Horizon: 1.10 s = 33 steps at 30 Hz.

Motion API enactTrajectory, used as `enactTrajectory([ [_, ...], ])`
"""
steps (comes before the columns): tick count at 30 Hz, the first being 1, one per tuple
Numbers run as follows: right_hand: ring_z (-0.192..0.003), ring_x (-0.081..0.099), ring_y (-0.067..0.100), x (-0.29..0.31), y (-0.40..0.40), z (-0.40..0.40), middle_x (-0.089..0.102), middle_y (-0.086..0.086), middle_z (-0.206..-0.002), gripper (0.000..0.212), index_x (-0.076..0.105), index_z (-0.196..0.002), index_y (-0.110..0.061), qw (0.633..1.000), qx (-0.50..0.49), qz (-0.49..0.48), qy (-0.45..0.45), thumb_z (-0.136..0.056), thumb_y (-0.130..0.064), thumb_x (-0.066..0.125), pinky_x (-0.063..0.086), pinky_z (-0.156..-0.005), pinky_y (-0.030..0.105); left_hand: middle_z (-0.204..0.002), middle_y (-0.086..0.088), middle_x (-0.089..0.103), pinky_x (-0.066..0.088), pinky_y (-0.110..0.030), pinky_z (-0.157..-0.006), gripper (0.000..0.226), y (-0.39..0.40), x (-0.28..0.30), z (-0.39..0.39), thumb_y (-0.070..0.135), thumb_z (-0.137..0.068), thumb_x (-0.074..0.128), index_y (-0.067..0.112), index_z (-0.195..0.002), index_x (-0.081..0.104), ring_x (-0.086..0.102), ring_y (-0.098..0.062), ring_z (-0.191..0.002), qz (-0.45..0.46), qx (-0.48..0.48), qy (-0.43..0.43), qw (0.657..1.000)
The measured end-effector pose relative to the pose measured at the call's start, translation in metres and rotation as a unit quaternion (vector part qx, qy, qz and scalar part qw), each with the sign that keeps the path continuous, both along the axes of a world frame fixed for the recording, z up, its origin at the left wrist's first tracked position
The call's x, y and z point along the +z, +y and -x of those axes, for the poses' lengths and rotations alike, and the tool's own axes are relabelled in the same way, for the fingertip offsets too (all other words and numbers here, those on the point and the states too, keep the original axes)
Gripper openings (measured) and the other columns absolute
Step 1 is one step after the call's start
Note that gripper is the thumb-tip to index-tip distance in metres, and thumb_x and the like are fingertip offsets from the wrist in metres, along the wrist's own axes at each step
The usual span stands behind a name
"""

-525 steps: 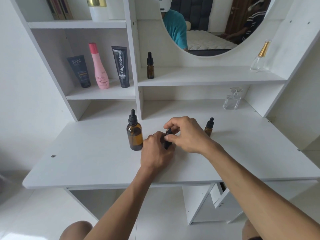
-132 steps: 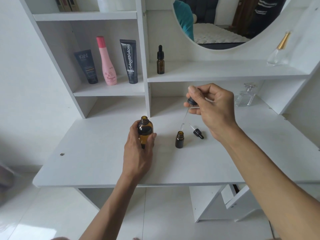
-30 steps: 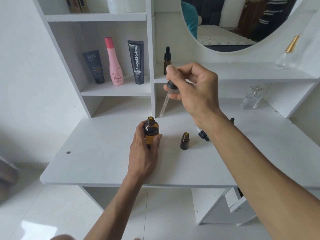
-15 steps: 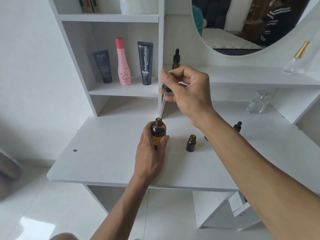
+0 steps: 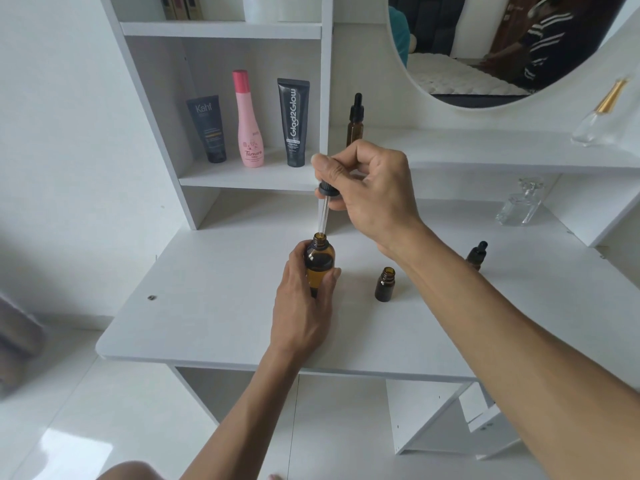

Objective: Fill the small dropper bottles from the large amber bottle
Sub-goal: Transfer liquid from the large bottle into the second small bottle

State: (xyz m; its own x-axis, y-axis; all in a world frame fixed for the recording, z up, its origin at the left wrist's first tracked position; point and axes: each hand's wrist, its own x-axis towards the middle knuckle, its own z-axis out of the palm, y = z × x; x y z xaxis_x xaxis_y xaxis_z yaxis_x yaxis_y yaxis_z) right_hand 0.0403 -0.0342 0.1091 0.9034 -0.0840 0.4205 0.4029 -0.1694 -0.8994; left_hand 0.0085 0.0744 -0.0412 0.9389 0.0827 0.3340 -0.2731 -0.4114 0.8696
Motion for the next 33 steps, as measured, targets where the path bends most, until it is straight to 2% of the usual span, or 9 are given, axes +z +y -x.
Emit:
enactTrajectory([
  [4, -0.066, 0.076, 0.021, -0.010, 0.001, -0.003, 0.074, 0.012, -0.077, 0.023, 0.068, -0.079, -0.006, 1.000, 0.001, 0.014, 0.005, -0.089, -0.025, 0.077, 0.057, -0.059, 0.028, -0.117, 0.009, 0.064, 0.052, -0.035, -0.083, 0.041, 0.000, 0.000, 0.000, 0.036, -0.097, 0.060, 0.043, -0.131, 0.038, 0.067, -0.021, -0.092, -0.002, 0.001, 0.000, 1.000],
  [10, -0.063, 0.075, 0.020, -0.024, 0.002, -0.006, 0.072, 0.011, -0.071, 0.025, 0.069, -0.078, -0.003, 1.000, 0.009, 0.027, 0.003, -0.087, -0.025, 0.078, 0.053, -0.058, 0.025, -0.118, 0.007, 0.064, 0.053, -0.044, -0.086, 0.043, 0.000, 0.000, 0.000, 0.038, -0.097, 0.060, 0.041, -0.133, 0.037, 0.068, -0.023, -0.094, -0.005, 0.003, -0.003, 1.000],
  [14, -0.065, 0.075, 0.022, -0.029, 0.001, -0.006, 0.072, 0.013, -0.070, 0.025, 0.068, -0.076, -0.005, 0.999, 0.011, 0.038, 0.002, -0.088, -0.024, 0.078, 0.056, -0.060, 0.029, -0.116, 0.006, 0.065, 0.054, -0.043, -0.086, 0.043, 0.000, 0.000, 0.000, 0.038, -0.097, 0.060, 0.042, -0.133, 0.037, 0.068, -0.022, -0.093, -0.004, 0.001, -0.003, 1.000],
  [17, -0.066, 0.075, 0.025, -0.031, 0.001, -0.006, 0.072, 0.014, -0.070, 0.027, 0.068, -0.077, -0.001, 0.999, 0.015, 0.039, 0.006, -0.088, -0.023, 0.078, 0.062, -0.065, 0.041, -0.116, 0.006, 0.065, 0.054, -0.042, -0.086, 0.043, 0.000, 0.000, 0.000, 0.039, -0.096, 0.059, 0.041, -0.133, 0.037, 0.068, -0.022, -0.093, -0.004, 0.000, -0.003, 1.000],
  [21, -0.065, 0.074, 0.028, -0.033, 0.001, -0.006, 0.070, 0.010, -0.067, 0.026, 0.067, -0.076, -0.001, 0.999, 0.022, 0.029, 0.014, -0.087, -0.022, 0.078, 0.061, -0.066, 0.054, -0.117, 0.006, 0.065, 0.053, -0.043, -0.086, 0.043, 0.000, 0.000, 0.000, 0.039, -0.096, 0.059, 0.041, -0.134, 0.037, 0.068, -0.022, -0.093, -0.006, 0.001, -0.004, 1.000],
  [25, -0.065, 0.074, 0.029, -0.034, 0.002, -0.005, 0.068, 0.006, -0.065, 0.026, 0.067, -0.077, 0.000, 0.999, 0.026, 0.026, 0.021, -0.087, -0.021, 0.078, 0.060, -0.065, 0.055, -0.117, 0.006, 0.064, 0.053, -0.046, -0.087, 0.043, 0.000, 0.001, 0.001, 0.041, -0.096, 0.058, 0.041, -0.134, 0.037, 0.068, -0.023, -0.095, -0.002, 0.001, 0.001, 1.000],
  [33, -0.067, 0.075, 0.027, -0.033, 0.001, -0.004, 0.069, 0.007, -0.067, 0.026, 0.069, -0.079, 0.000, 0.999, 0.025, 0.024, 0.029, -0.087, -0.024, 0.079, 0.061, -0.067, 0.054, -0.118, 0.008, 0.064, 0.055, -0.047, -0.086, 0.043, 0.000, 0.002, 0.001, 0.041, -0.096, 0.059, 0.043, -0.133, 0.036, 0.068, -0.021, -0.095, -0.004, 0.002, -0.001, 1.000],
])
